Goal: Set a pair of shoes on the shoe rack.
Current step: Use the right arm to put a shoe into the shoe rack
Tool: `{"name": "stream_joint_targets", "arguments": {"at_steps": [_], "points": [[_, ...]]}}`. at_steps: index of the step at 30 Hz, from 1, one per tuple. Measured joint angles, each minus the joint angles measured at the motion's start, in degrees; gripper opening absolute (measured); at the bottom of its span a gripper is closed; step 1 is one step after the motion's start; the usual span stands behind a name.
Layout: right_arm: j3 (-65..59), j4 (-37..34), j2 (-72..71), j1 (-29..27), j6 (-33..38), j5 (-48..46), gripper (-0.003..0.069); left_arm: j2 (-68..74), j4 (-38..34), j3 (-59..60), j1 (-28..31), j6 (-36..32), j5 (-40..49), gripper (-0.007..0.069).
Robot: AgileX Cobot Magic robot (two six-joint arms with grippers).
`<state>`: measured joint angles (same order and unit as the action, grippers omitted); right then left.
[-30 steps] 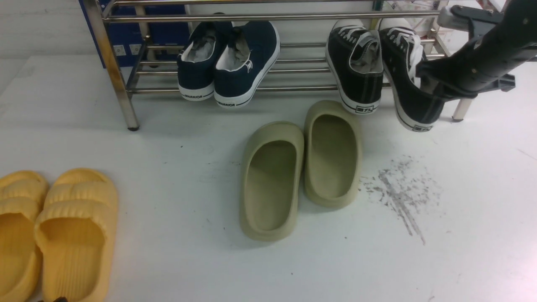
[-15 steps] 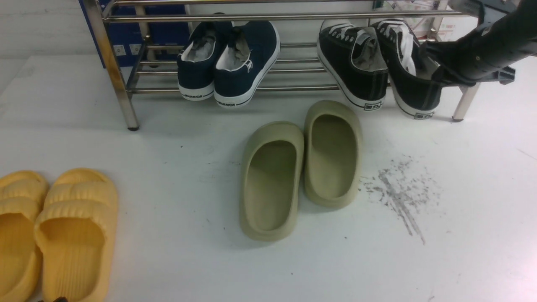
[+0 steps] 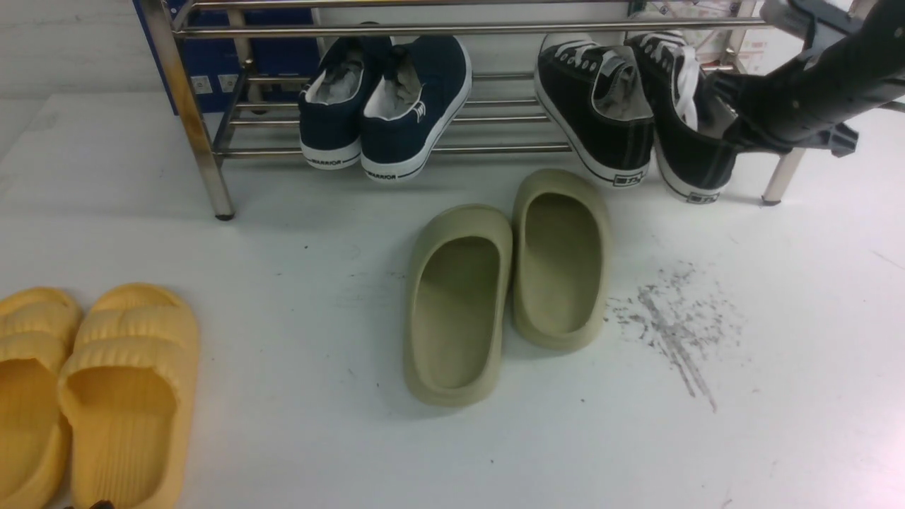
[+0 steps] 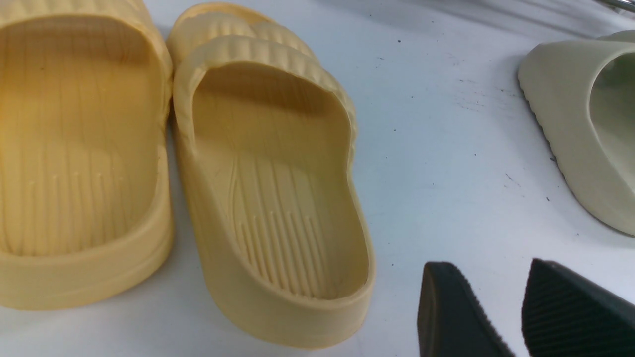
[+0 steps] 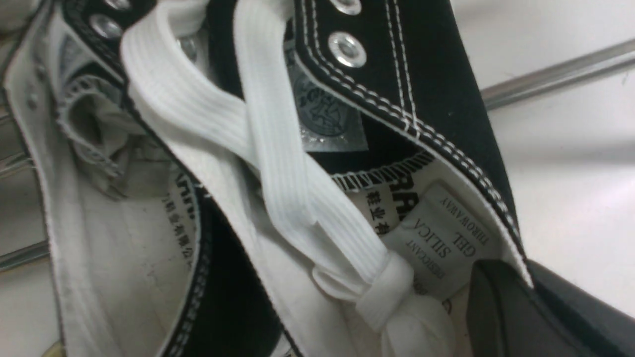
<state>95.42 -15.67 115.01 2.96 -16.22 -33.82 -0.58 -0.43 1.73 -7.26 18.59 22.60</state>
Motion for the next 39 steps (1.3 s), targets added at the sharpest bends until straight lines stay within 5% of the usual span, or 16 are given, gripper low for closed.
{"name": "stream_joint_targets", "arguments": {"at_steps": [10, 19, 23, 27, 30, 34, 39], "points": [[0.0, -0.53, -0.01, 0.0, 0.41, 0.57, 0.007, 0.0, 0.0, 0.0, 0.0, 0.0, 0.0, 0.0239], [0.23, -0.58, -4.44, 0.0, 3.95, 1.85, 0.0311, 0.0, 0.0, 0.0, 0.0, 0.0, 0.0, 0.0239], [0.31, -0.58, -8.22, 0.0, 8.88, -2.12, 0.0355, 0.0, 0.0, 0.0, 0.0, 0.0, 0.0, 0.0239], [0.33, 0.06, -12.21, 0.0, 17.32, -11.6, 0.0318, 0.0, 0.0, 0.0, 0.0, 0.0, 0.0, 0.0239], [-0.7, 0.17, -13.42, 0.0, 21.57, -18.61, 0.0189, 0.0, 0.0, 0.0, 0.0, 0.0, 0.0, 0.0239], [-5.77, -0.51, -12.91, 0.0, 22.7, -17.09, 0.001, 0.0, 0.0, 0.0, 0.0, 0.0, 0.0, 0.0239], [-8.65, -2.53, -9.72, -0.06, 25.48, -9.37, -0.0003, 0.0, 0.0, 0.0, 0.0, 0.0, 0.0, 0.0239]]}}
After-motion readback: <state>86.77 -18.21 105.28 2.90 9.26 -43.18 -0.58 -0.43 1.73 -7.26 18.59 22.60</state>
